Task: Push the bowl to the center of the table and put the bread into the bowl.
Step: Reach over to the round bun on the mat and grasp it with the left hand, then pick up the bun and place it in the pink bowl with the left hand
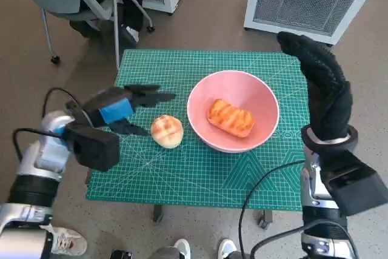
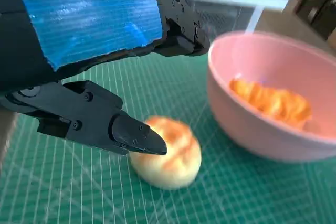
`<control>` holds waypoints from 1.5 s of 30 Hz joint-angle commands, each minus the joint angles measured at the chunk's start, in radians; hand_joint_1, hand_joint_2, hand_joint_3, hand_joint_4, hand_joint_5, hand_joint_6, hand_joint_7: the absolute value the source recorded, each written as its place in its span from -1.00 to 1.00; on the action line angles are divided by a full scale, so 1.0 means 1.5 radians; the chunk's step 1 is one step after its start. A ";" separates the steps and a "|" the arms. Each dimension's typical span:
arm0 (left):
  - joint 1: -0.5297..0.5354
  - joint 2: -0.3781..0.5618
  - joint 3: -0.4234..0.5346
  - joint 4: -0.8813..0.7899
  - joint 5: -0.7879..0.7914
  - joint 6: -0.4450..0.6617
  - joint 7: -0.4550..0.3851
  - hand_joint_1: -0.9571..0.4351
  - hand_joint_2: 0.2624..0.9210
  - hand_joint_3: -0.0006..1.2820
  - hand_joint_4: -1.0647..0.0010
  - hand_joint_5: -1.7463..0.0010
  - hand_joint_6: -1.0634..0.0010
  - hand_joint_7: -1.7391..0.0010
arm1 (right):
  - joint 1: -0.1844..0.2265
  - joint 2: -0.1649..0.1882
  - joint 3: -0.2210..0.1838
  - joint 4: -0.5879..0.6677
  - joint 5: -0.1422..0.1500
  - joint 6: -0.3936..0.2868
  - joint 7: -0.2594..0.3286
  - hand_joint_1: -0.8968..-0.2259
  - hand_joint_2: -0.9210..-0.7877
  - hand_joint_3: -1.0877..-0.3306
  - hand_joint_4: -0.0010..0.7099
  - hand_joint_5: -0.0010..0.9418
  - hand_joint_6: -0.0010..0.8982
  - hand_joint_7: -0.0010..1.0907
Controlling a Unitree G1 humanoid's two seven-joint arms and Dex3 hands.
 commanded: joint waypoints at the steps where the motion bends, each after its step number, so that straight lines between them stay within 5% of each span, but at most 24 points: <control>1: -0.021 -0.021 -0.024 0.039 0.024 -0.001 0.002 0.16 0.82 -0.99 0.38 1.00 0.17 0.99 | 0.016 -0.003 0.001 -0.001 0.003 0.012 0.007 -0.04 -1.00 -0.10 -0.19 -1.00 -1.00 0.29; 14: -0.075 -0.079 -0.077 0.145 0.093 0.020 0.034 0.07 0.88 -0.98 0.35 0.99 0.17 0.99 | 0.023 -0.004 0.002 -0.009 -0.007 0.013 0.004 -0.04 -1.00 -0.11 -0.20 -1.00 -1.00 0.28; 26: -0.108 -0.131 -0.108 0.228 0.126 0.114 0.056 0.26 0.98 -0.98 0.04 0.94 -0.07 0.93 | 0.031 -0.006 -0.002 -0.019 -0.016 0.015 -0.001 -0.03 -1.00 -0.11 -0.20 -1.00 -1.00 0.25; 31: -0.109 -0.129 -0.120 0.246 0.140 0.093 0.090 0.34 1.00 -0.93 -0.30 0.84 -0.35 0.84 | 0.034 -0.005 -0.005 -0.024 -0.022 0.017 -0.006 -0.02 -1.00 -0.11 -0.20 -1.00 -1.00 0.24; 32: -0.110 -0.128 -0.122 0.250 0.142 0.086 0.096 0.35 1.00 -0.86 -0.22 0.35 -0.22 0.39 | 0.035 -0.005 -0.005 -0.025 -0.023 0.017 -0.007 -0.02 -1.00 -0.11 -0.20 -1.00 -1.00 0.24; 34: -0.114 -0.123 -0.125 0.258 0.146 0.071 0.109 0.37 1.00 -0.77 -0.11 -0.19 -0.05 -0.09 | 0.036 -0.006 -0.006 -0.026 -0.023 0.018 -0.007 -0.02 -1.00 -0.11 -0.20 -1.00 -1.00 0.23; 37: -0.124 -0.115 -0.122 0.265 0.144 0.056 0.114 0.37 1.00 -0.75 -0.08 -0.43 -0.02 -0.29 | 0.037 -0.006 -0.006 -0.027 -0.024 0.019 -0.009 -0.02 -1.00 -0.11 -0.20 -1.00 -1.00 0.23; 45: -0.151 -0.085 -0.089 0.241 0.113 0.037 0.101 0.38 1.00 -0.76 -0.05 -0.49 -0.06 -0.42 | 0.038 -0.004 -0.007 -0.026 -0.024 0.018 -0.010 -0.02 -1.00 -0.11 -0.20 -1.00 -1.00 0.23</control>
